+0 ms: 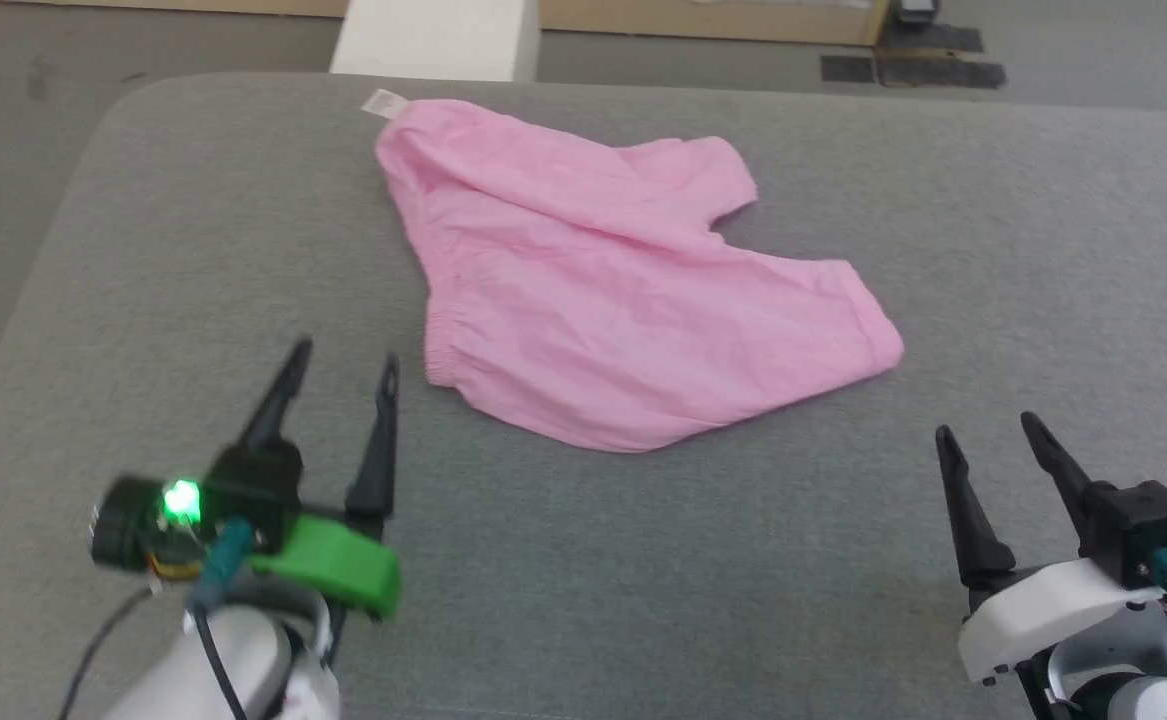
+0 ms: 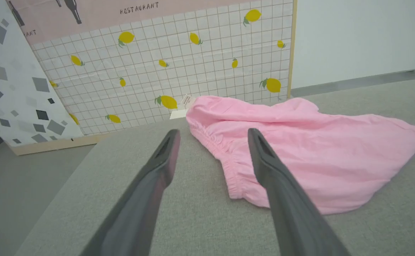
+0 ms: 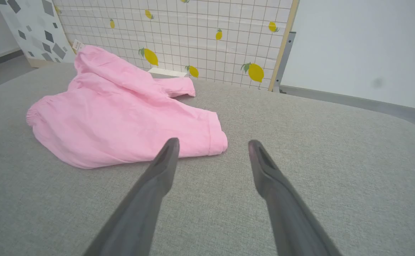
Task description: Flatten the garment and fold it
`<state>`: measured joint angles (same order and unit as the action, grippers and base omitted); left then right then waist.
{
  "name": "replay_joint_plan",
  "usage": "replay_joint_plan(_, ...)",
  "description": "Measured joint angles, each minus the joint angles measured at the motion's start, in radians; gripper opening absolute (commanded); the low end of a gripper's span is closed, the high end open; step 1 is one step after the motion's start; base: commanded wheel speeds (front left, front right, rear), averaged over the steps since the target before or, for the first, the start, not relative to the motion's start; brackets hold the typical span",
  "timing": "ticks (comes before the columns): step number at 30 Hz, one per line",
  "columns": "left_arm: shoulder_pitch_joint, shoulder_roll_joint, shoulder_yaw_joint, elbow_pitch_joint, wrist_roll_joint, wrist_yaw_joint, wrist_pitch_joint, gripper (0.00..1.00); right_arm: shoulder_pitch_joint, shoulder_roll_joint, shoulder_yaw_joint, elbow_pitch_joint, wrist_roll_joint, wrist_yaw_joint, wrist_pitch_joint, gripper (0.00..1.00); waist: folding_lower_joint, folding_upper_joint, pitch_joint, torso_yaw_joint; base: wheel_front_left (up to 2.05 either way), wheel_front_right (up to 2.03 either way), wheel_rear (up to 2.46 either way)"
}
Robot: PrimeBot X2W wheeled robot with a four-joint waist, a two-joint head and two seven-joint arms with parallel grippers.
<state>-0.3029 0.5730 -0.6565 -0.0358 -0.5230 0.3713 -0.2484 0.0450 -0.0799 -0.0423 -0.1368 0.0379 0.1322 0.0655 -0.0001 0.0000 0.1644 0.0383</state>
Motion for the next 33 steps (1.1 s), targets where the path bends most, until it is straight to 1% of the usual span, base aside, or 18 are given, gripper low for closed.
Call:
replay_joint_plan(1,0.046,-0.002,-0.011,-0.030,0.004,0.018,-0.001,1.00,0.000,-0.027,0.015,-0.004,0.009,0.000,0.046,1.00,0.0000,0.0000,-0.003,0.028,0.00,0.00,0.00)
replay_joint_plan(5,0.044,-0.013,-0.021,-0.059,0.012,0.017,-0.001,1.00,-0.049,-0.110,0.032,-0.005,0.061,0.000,0.172,1.00,0.0000,0.0000,0.012,0.068,0.00,0.00,0.00)
replay_joint_plan(7,0.038,-0.022,-0.032,-0.063,0.014,0.013,-0.001,1.00,-0.115,-0.173,0.048,-0.001,0.094,0.000,0.276,1.00,0.0000,0.0000,0.029,0.087,0.00,0.00,0.00)
replay_joint_plan(9,0.029,-0.033,-0.035,-0.063,0.015,0.007,-0.001,1.00,-0.178,-0.222,0.058,0.008,0.128,0.000,0.365,1.00,0.0000,0.0000,0.046,0.101,0.00,0.00,0.00)
replay_joint_plan(11,0.012,-0.050,-0.039,-0.062,0.017,0.001,-0.001,1.00,-0.273,-0.279,0.075,0.034,0.185,0.000,0.497,1.00,0.0000,0.0000,0.072,0.121,0.00,0.00,0.00)
replay_joint_plan(13,-0.001,-0.065,-0.043,-0.058,0.023,-0.003,-0.001,1.00,-0.348,-0.331,0.096,0.062,0.215,0.000,0.582,1.00,0.0000,0.0000,0.095,0.140,0.00,0.00,0.00)
replay_joint_plan(15,-0.009,-0.081,-0.044,-0.052,0.031,-0.007,-0.002,1.00,-0.412,-0.375,0.121,0.091,0.241,0.000,0.638,1.00,0.0000,0.0000,0.113,0.159,0.00,0.00,0.00)
replay_joint_plan(16,-0.011,-0.096,-0.037,-0.047,0.031,-0.003,-0.004,1.00,-0.456,-0.420,0.165,0.108,0.249,0.000,0.667,1.00,0.0000,0.0000,0.127,0.173,0.00,0.00,0.00)
replay_joint_plan(17,-0.011,-0.107,-0.032,-0.044,0.030,-0.001,-0.004,1.00,-0.490,-0.444,0.183,0.133,0.260,0.000,0.687,1.00,0.0000,0.0000,0.139,0.185,0.00,0.00,0.00)
replay_joint_plan(20,-0.017,-0.133,-0.031,-0.041,0.030,-0.003,-0.004,1.00,-0.565,-0.486,0.205,0.224,0.293,0.000,0.739,1.00,0.0000,0.0000,0.169,0.221,0.00,0.00,0.00)
replay_joint_plan(24,-0.022,-0.159,-0.027,-0.035,0.034,-0.010,-0.005,1.00,-0.622,-0.514,0.239,0.316,0.302,0.000,0.781,1.00,0.0000,0.0000,0.200,0.267,0.00,0.00,0.00)
replay_joint_plan(29,-0.022,-0.178,-0.014,-0.032,0.046,-0.024,-0.006,1.00,-0.656,-0.533,0.289,0.389,0.296,0.000,0.774,1.00,0.0000,0.0000,0.235,0.314,0.00,0.00,0.00)
replay_joint_plan(33,-0.021,-0.193,0.000,-0.032,0.059,-0.032,-0.006,1.00,-0.679,-0.557,0.329,0.415,0.294,0.000,0.751,1.00,0.0000,0.0000,0.258,0.332,0.00,0.00,0.00)
